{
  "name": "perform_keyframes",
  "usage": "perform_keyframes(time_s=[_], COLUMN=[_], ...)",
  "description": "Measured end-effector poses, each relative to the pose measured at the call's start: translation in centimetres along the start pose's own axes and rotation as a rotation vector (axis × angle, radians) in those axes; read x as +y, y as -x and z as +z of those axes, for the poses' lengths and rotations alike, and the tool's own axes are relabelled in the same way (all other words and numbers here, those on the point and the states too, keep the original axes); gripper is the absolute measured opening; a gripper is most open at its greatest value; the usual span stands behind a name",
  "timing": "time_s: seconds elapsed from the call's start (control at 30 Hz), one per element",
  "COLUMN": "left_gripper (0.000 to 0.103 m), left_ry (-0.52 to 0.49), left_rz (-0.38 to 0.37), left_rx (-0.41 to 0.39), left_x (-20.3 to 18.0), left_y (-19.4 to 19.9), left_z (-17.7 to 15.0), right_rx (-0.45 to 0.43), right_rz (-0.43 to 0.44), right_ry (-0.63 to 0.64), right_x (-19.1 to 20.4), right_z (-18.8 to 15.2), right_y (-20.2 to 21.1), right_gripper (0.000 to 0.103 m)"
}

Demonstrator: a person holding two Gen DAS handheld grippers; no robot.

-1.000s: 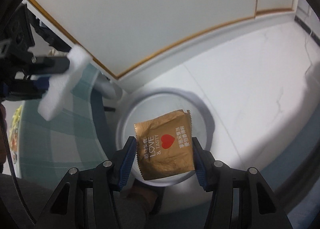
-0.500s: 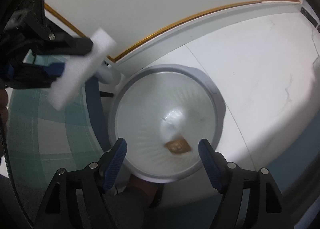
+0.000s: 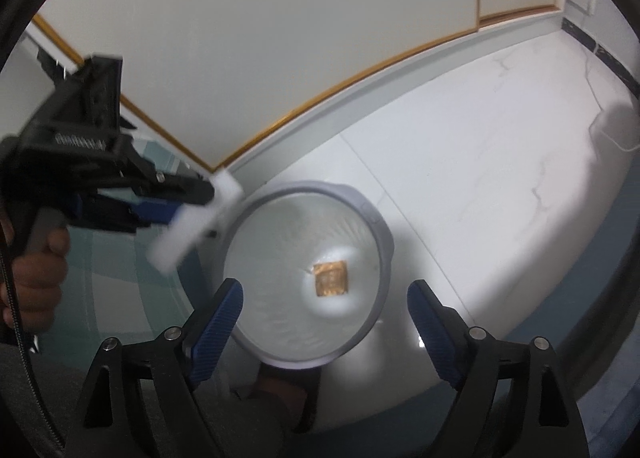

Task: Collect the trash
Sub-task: 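Open both grippers over the white bin, dropping foam and wrapper, then move both tools back from the bin to the table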

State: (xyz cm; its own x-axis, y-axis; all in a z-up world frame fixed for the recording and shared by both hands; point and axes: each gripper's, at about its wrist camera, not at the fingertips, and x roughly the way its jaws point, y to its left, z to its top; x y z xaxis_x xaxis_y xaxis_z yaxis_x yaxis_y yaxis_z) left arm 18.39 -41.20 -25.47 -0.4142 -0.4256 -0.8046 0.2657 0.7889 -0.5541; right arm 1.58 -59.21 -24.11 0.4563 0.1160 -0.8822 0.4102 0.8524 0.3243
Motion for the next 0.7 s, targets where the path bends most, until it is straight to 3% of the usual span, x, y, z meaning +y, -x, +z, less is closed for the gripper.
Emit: perform_keyframes(time_s=[0.1, 0.2, 0.27, 0.33, 0.5, 0.7], left_gripper=[0.049, 0.064, 0.066, 0.075, 0.076, 0.077], left_ry=[-0.007, -0.016, -0.027, -0.040, -0.129, -0.214], left_rz=[0.007, 0.031, 0.039, 0.069, 0.221, 0.291], left_rx=[0.002, -0.012, -0.036, -0.059, -0.122, -0.203], left_x=[0.0, -0.2, -0.3, -0.4, -0.9, -1.9], left_y=[-0.1, 0.2, 0.7, 1.0, 1.7, 2.8], left_z=[-0.2, -0.3, -0.4, -0.5, -1.3, -2.4], right_rx=[-0.023, -0.036, -0.037, -0.040, -0.050, -0.056], right_rz=[-0.010, -0.009, 0.003, 0.008, 0.017, 0.044], right_ry=[-0.027, -0.036, -0.060, -0.080, -0.092, -0.124], right_x=[-0.1, -0.1, -0.3, -0.6, -0.7, -1.0], right_z=[0.1, 0.2, 0.3, 0.5, 0.8, 0.9], right_y=[0.2, 0.4, 0.4, 0.5, 0.7, 1.0], right_gripper=[0.086, 0.087, 0.087, 0.087, 0.090, 0.093])
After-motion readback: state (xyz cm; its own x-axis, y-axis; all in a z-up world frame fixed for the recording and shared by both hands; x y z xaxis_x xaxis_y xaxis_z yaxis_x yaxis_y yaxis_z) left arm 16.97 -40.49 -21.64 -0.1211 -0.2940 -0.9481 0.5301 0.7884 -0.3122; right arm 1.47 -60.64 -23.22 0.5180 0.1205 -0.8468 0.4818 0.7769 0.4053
